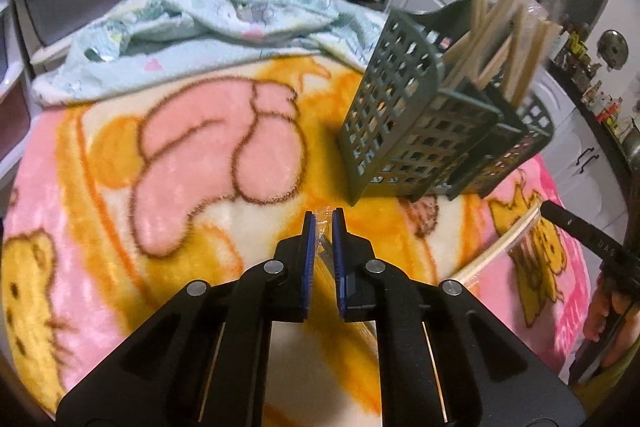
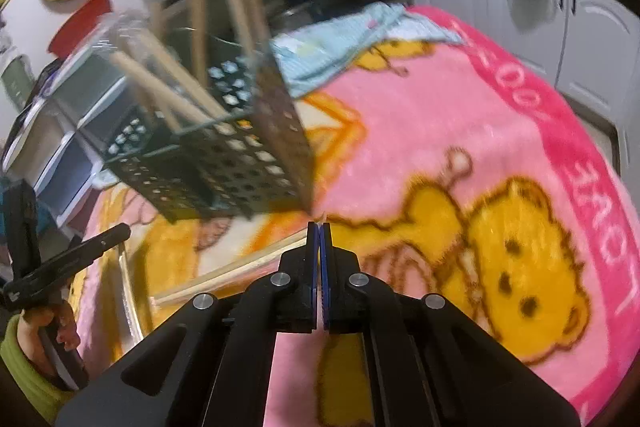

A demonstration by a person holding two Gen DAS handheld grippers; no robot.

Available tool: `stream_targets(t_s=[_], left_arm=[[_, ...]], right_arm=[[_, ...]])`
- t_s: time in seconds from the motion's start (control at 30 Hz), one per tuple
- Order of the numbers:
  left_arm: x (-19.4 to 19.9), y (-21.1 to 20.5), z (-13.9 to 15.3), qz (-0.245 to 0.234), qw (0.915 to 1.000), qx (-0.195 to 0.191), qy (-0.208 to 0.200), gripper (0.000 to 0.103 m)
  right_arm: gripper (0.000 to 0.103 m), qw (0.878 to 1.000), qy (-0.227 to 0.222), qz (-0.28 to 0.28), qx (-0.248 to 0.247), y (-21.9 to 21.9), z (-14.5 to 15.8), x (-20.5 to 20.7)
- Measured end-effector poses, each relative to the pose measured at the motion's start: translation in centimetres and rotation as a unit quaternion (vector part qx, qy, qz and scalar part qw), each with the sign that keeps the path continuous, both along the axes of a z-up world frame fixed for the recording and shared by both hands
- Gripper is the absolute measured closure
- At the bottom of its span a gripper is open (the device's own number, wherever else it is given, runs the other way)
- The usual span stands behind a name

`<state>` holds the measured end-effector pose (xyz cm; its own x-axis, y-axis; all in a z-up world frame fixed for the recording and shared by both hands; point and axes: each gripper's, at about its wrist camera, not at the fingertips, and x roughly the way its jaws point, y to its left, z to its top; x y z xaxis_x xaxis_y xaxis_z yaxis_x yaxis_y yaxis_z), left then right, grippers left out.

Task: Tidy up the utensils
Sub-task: 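Lift both held chopsticks up above the grey-green caddy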

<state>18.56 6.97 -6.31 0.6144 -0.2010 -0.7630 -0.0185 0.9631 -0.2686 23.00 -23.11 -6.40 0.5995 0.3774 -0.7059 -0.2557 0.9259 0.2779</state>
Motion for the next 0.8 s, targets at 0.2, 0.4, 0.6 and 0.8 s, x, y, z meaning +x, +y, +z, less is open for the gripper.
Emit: stream_targets(t_s=[0.2,0.4,0.6,0.8], left_arm=[[-1.2,0.3,2.0,-0.005,0.9997,0.0,-0.025,0.098],[-2.4,-0.2,4.3,-0.015,0.9985,-0.009,-0.052,0.099],[-3.0,-1.3,7.2,-0.032,0.9957,-0.019,-0.085,0.099],[-3.2,-2.1,9.5,-0.047,0.992,-0.032,-0.112,0.1]], right_arm=[[0.102,0.998,-0.047,0.033,-0.008,1.4,3.2,-1.7],[0.102,0.994,-0.088,0.068,-0.02,3.2,6.0,-3.4],[0.102,0.985,-0.127,0.111,-0.03,5.0,8.7,-5.0],[0.102,0.977,-0.154,0.143,-0.03,6.1,10.9,-6.3]])
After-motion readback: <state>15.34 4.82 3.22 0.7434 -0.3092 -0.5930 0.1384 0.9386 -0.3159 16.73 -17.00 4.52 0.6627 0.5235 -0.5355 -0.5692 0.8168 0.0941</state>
